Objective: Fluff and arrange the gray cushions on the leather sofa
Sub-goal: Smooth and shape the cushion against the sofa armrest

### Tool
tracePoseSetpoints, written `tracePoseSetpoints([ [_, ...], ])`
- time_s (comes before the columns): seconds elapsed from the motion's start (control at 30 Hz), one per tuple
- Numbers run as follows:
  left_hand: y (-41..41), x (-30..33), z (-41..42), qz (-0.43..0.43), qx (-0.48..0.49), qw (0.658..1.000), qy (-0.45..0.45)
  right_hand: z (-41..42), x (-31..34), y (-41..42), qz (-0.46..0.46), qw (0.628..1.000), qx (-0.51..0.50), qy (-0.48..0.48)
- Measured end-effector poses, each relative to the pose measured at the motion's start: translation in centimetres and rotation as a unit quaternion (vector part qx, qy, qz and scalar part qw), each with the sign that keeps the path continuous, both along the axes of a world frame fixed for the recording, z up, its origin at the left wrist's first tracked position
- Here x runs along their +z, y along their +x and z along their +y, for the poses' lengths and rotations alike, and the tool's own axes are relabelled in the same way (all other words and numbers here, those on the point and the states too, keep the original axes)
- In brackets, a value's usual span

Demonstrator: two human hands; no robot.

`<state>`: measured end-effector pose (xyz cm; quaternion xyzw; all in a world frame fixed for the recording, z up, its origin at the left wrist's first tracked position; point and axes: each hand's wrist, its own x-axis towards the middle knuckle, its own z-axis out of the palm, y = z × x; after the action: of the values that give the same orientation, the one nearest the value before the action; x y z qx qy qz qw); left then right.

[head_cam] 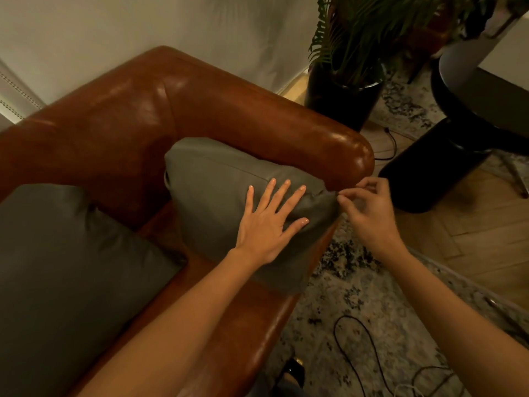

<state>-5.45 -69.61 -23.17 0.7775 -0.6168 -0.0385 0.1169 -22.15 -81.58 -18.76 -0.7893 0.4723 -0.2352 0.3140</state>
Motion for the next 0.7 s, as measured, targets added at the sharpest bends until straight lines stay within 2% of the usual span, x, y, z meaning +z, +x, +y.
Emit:
tracePoseSetpoints([
  [0.1,0.3,0.1,-0.2,0.0,0.004,1.0,0.004,0.9,0.9,-1.7,-0.003,0.992,0.032,-0.119],
  [0.2,0.0,-0.3,0.1,-0.005,-0.002,1.0,0.016,1.7,-0.1,-2.6,-0.006,0.991,0.064,-0.119],
  [0.27,-0.3,-0.5,0.4,0.001,-0.003,1.0,0.014,1.9,-0.4,-2.7,-0.03,0.995,0.065,-0.065],
  [0.33,-0.6,-0.1,0.4,0.017,0.002,1.0,0.009,1.8,-0.4,-2.6,-0.095,0.993,0.046,0.049],
  [0.4,-1.0,0.8,-0.3,0.045,0.015,0.999,0.012,1.3,-0.1,-2.0,-0.178,0.957,0.005,0.227],
  [0.47,-1.6,1.6,-1.2,0.058,0.008,0.998,0.006,0.5,-0.1,-1.4,-0.171,0.926,-0.01,0.335],
  [0.6,-2.1,2.5,-3.4,0.028,-0.101,0.994,-0.002,0.2,0.3,-1.3,-0.148,0.887,0.046,0.434],
  [0.7,-2.0,2.4,-4.0,0.067,-0.141,0.988,-0.005,-0.1,0.2,-2.1,-0.175,0.867,0.067,0.462],
])
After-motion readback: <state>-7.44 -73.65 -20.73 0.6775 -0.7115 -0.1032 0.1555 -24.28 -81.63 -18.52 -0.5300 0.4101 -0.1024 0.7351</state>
